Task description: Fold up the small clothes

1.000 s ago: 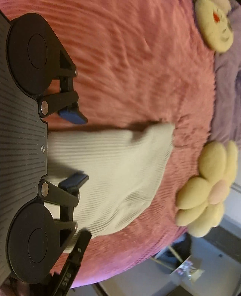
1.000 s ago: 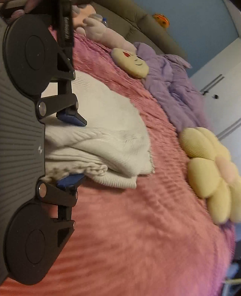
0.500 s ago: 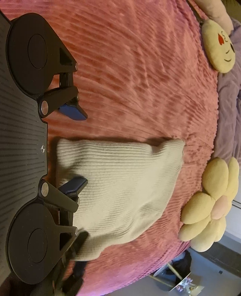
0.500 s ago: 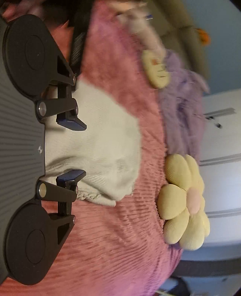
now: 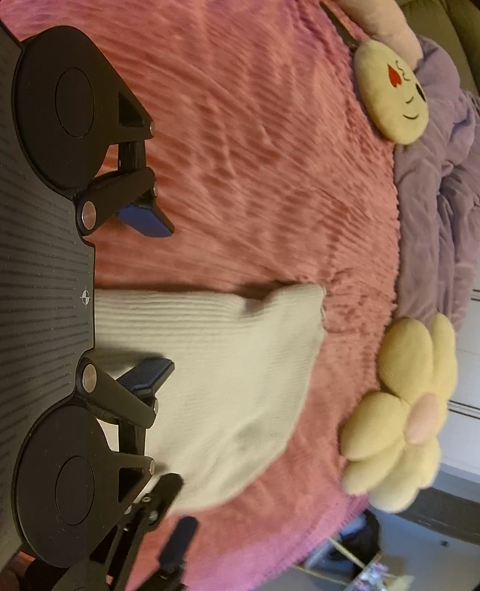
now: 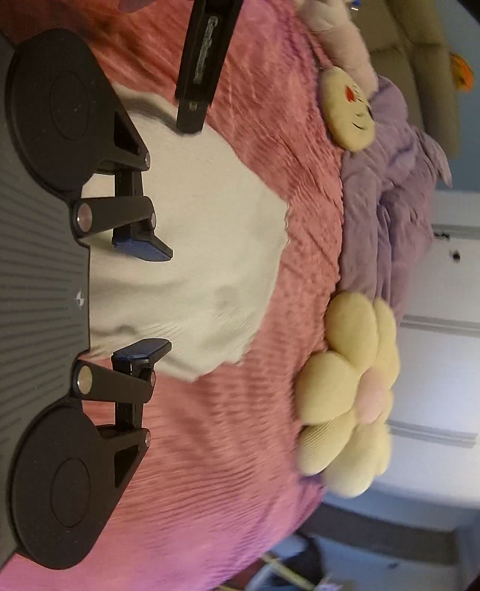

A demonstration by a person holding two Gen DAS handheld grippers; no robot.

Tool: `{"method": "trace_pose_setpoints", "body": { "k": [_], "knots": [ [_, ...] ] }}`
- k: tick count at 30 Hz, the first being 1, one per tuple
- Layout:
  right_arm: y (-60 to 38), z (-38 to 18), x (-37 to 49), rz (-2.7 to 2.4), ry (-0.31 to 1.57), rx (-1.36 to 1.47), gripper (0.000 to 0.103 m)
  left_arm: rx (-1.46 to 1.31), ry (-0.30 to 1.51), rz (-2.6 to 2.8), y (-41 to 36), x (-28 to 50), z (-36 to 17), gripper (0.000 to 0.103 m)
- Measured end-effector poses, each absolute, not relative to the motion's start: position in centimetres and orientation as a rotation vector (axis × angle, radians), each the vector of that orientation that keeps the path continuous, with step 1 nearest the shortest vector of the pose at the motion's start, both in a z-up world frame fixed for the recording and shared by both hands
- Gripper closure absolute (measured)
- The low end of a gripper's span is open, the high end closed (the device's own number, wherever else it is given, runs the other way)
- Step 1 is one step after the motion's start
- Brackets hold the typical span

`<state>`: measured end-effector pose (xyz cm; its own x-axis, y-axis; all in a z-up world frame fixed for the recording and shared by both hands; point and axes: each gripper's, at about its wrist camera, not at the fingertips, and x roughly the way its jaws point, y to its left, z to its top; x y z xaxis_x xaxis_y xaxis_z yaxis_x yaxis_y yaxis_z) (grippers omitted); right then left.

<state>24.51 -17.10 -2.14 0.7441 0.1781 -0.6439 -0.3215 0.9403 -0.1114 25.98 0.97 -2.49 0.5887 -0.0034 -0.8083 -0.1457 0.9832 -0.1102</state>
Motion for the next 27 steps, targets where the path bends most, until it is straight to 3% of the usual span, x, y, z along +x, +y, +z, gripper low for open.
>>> {"method": "trace_pose_setpoints", "body": {
  "k": [7, 11, 15, 19, 21, 27],
  "knots": [
    [-15.3, -6.4, 27.1, 0.246, 0.664, -0.415, 0.056, -0.110, 0.950, 0.035, 0.3, 28.2, -5.3, 0.016],
    [-16.2, -7.3, 27.4, 0.253, 0.651, -0.370, 0.052, -0.173, 0.952, 0.058, 1.3, 28.5, -6.7, 0.001],
    [-17.2, -6.8, 27.6, 0.252, 0.671, -0.310, 0.038, -0.215, 0.968, 0.100, 1.6, 27.6, -5.8, 0.000],
    [-18.0, -4.3, 25.7, 0.221, 0.697, -0.223, 0.037, -0.170, 0.914, 0.113, 1.0, 24.2, -3.0, 0.000],
    [-18.6, -3.4, 23.5, 0.228, 0.677, -0.184, 0.030, -0.181, 0.920, 0.121, 1.1, 22.6, -2.8, 0.000],
    [-18.6, -5.9, 21.6, 0.170, 0.793, -0.253, 0.030, -0.193, 1.001, 0.153, 1.4, 21.9, -4.6, 0.000]
  ]
}}
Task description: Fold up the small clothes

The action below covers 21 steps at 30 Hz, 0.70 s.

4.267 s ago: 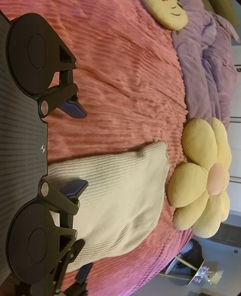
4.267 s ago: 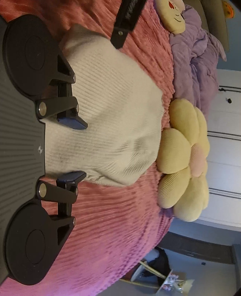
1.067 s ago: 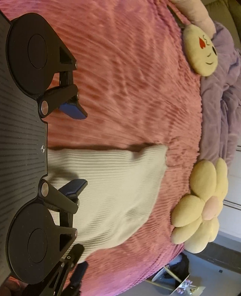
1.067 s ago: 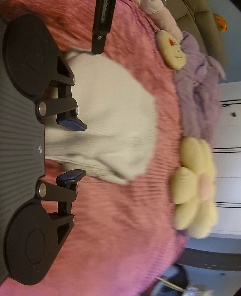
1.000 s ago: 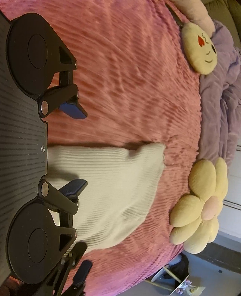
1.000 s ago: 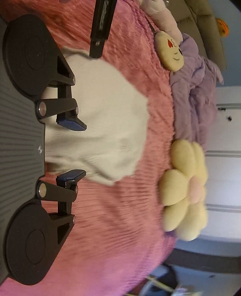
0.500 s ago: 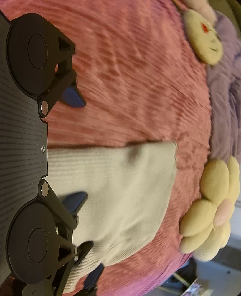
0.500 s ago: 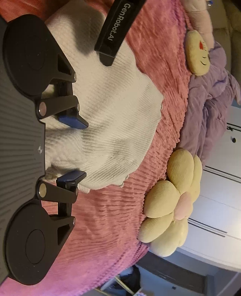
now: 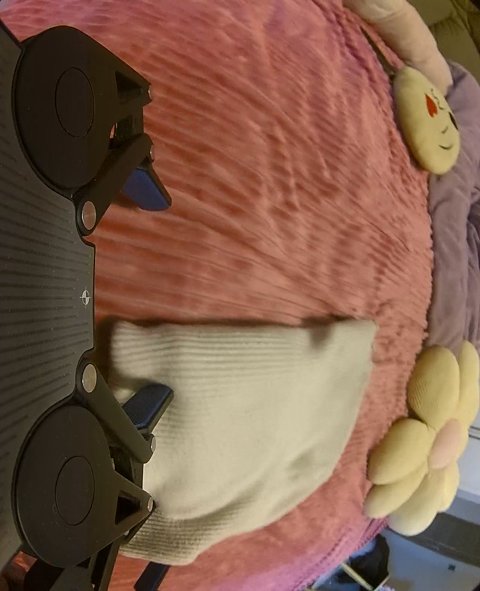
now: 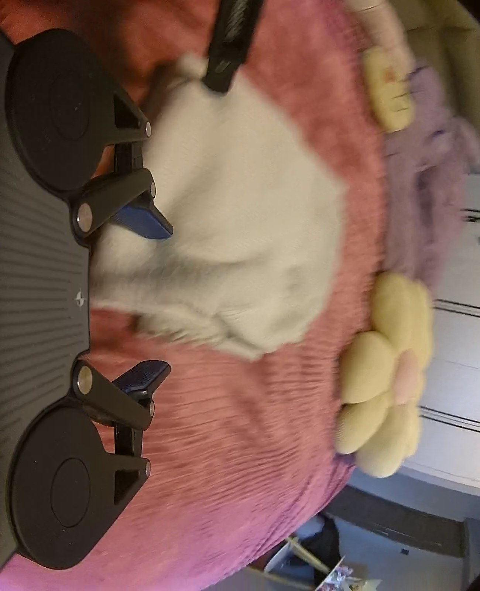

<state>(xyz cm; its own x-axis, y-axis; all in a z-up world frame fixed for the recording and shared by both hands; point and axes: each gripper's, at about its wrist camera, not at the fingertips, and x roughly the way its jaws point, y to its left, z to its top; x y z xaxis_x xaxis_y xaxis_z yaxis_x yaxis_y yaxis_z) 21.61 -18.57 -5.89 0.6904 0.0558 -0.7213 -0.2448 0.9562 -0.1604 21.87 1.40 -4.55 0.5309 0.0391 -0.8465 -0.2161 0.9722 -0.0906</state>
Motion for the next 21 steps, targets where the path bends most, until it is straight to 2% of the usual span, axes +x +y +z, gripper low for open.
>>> {"method": "trace_pose_setpoints", "body": {
  "k": [2, 6, 10, 13, 16, 21],
  "knots": [
    [-18.7, -6.2, 21.8, 0.170, 0.810, -0.235, 0.029, -0.172, 1.016, 0.156, 1.3, 22.1, -4.9, 0.000],
    [-18.5, -6.6, 23.3, 0.178, 0.892, -0.262, 0.018, -0.105, 1.033, 0.166, 0.7, 22.1, -5.4, 0.000],
    [-19.3, -5.8, 23.1, 0.174, 0.936, -0.248, 0.017, -0.010, 1.033, 0.184, 0.0, 21.2, -5.1, 0.000],
    [-19.0, -4.9, 21.3, 0.105, 0.940, -0.330, 0.011, 0.086, 1.045, 0.213, -0.4, 20.3, -4.8, 0.000],
    [-19.1, -4.4, 19.2, 0.095, 1.017, -0.299, 0.010, 0.166, 1.062, 0.281, -0.5, 18.9, -4.6, 0.000],
    [-19.5, -4.4, 15.1, 0.177, 1.073, -0.151, 0.004, -0.010, 1.038, 0.209, 0.6, 15.5, -2.4, 0.000]
  ]
}}
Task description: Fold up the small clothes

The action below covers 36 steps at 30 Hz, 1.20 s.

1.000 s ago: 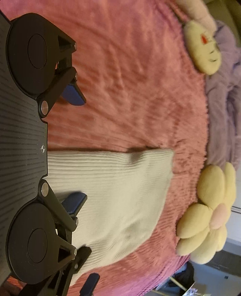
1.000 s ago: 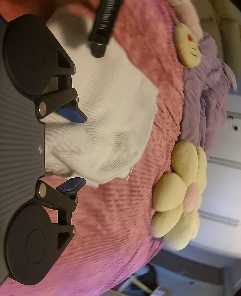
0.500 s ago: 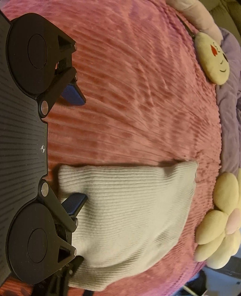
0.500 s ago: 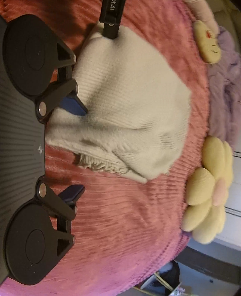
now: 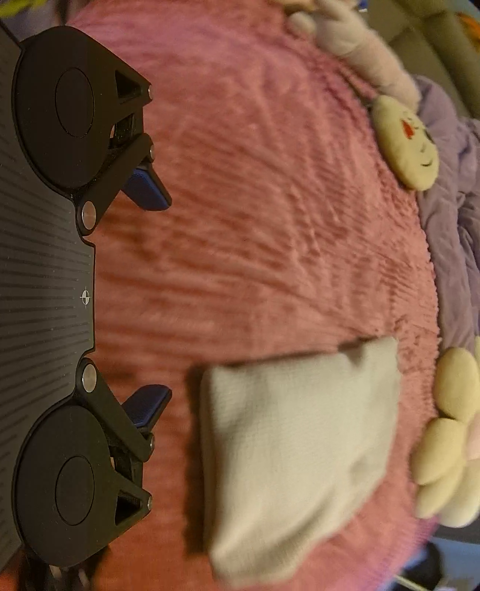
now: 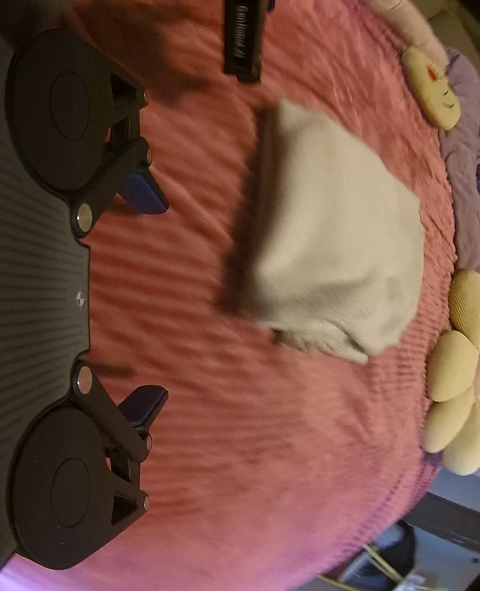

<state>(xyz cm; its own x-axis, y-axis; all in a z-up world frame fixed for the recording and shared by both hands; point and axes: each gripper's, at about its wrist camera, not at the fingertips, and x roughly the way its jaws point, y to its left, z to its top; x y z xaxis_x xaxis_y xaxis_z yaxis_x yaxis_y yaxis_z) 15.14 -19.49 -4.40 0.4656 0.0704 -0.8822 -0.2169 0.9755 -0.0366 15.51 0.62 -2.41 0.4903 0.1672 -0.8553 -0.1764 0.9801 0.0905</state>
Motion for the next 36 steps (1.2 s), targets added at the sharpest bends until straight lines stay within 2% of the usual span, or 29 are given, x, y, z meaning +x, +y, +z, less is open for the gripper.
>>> {"method": "trace_pose_setpoints", "body": {
  "k": [6, 11, 18, 36],
  "knots": [
    [-19.8, -2.7, 13.7, 0.197, 1.088, -0.039, 0.004, -0.042, 0.989, 0.141, -0.2, 13.6, 0.3, 0.000],
    [-19.0, -0.6, 13.5, 0.175, 1.043, -0.059, 0.004, -0.018, 0.976, 0.140, -0.7, 13.5, 1.6, 0.000],
    [-17.9, 0.4, 14.0, 0.118, 1.026, -0.136, 0.004, 0.013, 0.979, 0.143, -1.2, 13.5, 2.2, 0.000],
    [-17.7, 0.4, 13.7, 0.106, 1.038, -0.119, 0.004, 0.028, 0.999, 0.092, -1.9, 13.4, 1.9, 0.000]
  ]
}}
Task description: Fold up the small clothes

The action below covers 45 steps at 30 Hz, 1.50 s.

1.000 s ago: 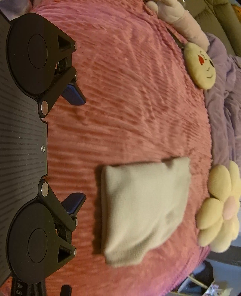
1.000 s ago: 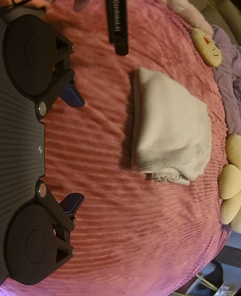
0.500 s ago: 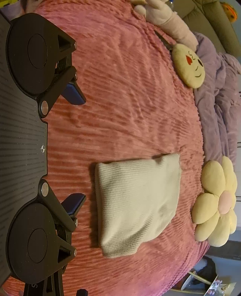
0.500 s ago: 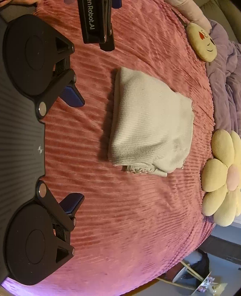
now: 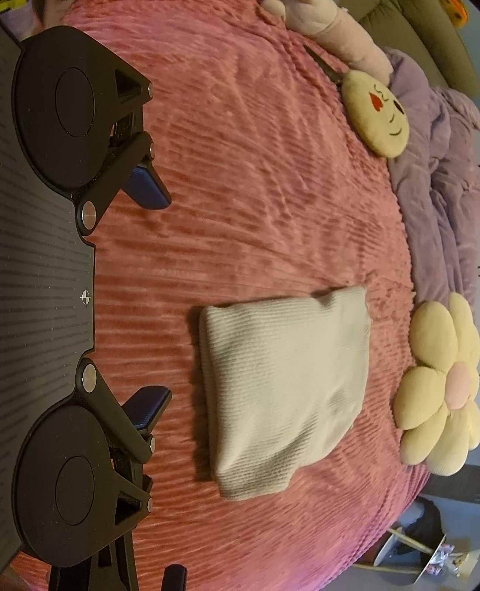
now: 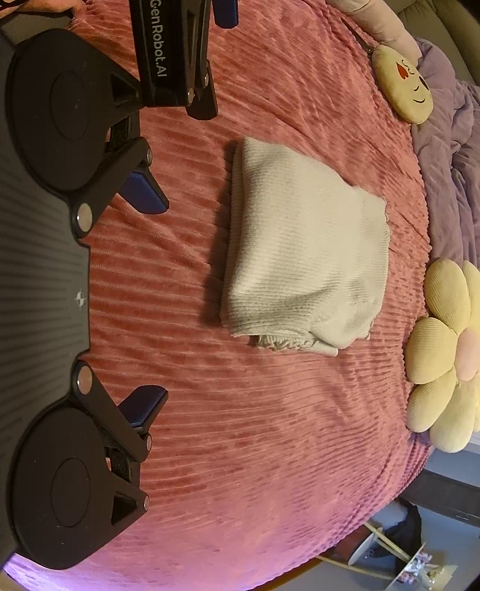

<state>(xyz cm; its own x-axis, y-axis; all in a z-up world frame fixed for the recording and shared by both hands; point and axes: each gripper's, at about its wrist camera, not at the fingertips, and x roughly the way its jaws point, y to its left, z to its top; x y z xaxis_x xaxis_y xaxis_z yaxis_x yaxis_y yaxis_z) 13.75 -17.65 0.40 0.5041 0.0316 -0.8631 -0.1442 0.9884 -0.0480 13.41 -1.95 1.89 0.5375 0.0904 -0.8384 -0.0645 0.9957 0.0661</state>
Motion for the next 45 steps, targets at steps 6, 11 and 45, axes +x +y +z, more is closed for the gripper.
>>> {"method": "trace_pose_setpoints", "body": {
  "k": [6, 11, 45],
  "knots": [
    [-17.8, 0.2, 13.9, 0.096, 1.039, -0.120, 0.004, 0.027, 1.004, 0.104, -1.7, 13.4, 1.8, 0.000],
    [-17.8, 0.2, 13.9, 0.094, 1.038, -0.121, 0.004, 0.032, 1.003, 0.105, -1.6, 13.4, 1.7, 0.000],
    [-18.9, 0.1, 14.4, 0.059, 1.032, -0.105, 0.004, 0.047, 1.038, 0.107, -1.3, 13.6, 0.9, 0.000]
  ]
}}
